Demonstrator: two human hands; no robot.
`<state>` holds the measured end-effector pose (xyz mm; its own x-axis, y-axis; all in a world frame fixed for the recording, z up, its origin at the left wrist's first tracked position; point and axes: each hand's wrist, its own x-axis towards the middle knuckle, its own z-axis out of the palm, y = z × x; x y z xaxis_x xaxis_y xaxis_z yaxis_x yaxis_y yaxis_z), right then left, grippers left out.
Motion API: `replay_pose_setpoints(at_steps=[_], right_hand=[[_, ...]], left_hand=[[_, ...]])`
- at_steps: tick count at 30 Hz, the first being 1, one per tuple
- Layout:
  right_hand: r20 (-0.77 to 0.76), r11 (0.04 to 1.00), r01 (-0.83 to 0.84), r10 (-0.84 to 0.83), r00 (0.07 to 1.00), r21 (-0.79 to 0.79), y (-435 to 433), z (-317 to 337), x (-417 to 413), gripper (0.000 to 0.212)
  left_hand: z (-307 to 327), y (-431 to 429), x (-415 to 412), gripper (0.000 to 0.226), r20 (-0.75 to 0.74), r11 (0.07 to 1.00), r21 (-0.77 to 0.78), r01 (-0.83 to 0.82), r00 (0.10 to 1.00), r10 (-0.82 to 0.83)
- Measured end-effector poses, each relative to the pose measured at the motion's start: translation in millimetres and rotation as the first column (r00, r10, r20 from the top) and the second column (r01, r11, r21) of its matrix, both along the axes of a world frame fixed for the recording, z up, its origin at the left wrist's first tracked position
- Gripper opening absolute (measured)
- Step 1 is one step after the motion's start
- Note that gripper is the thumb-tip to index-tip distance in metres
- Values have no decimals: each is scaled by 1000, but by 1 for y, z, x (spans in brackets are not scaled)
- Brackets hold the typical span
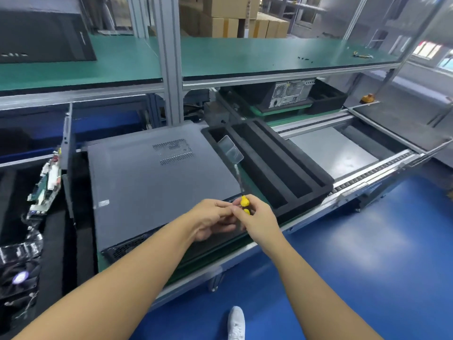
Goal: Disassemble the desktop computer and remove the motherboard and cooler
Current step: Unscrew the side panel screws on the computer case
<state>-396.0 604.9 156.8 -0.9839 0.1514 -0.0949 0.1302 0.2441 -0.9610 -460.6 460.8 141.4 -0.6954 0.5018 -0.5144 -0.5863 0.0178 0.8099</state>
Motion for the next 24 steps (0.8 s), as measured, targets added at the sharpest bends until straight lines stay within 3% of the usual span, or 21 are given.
replay_pose_setpoints(at_steps=[6, 11, 13, 16, 19, 24], right_hand=[[-7, 992, -34, 35, 999, 122, 81, 8, -63, 6], [-1, 961, -23, 24, 1000, 277, 138, 10, -117, 8], [51, 943, -55, 40, 998, 329, 157, 4, -137, 14], [154, 883, -113, 47, 987, 456, 176, -13, -161, 9], [277, 843, -191, 52, 959, 503, 186, -34, -178, 12], [455, 870, -243, 24, 890, 429, 186, -56, -195, 11]], left_hand=[[18, 69, -73, 20, 44, 995, -46, 93, 995, -91], [18, 125, -117, 26, -43, 991, -103, 81, 995, -86], [12, 143, -132, 33, -187, 973, -221, 61, 977, -104], [2, 157, -149, 40, -399, 795, -603, 74, 834, -381], [-11, 162, -156, 42, -348, 592, -799, 109, 718, -602], [-25, 156, -165, 40, -335, 578, -810, 95, 734, -590]])
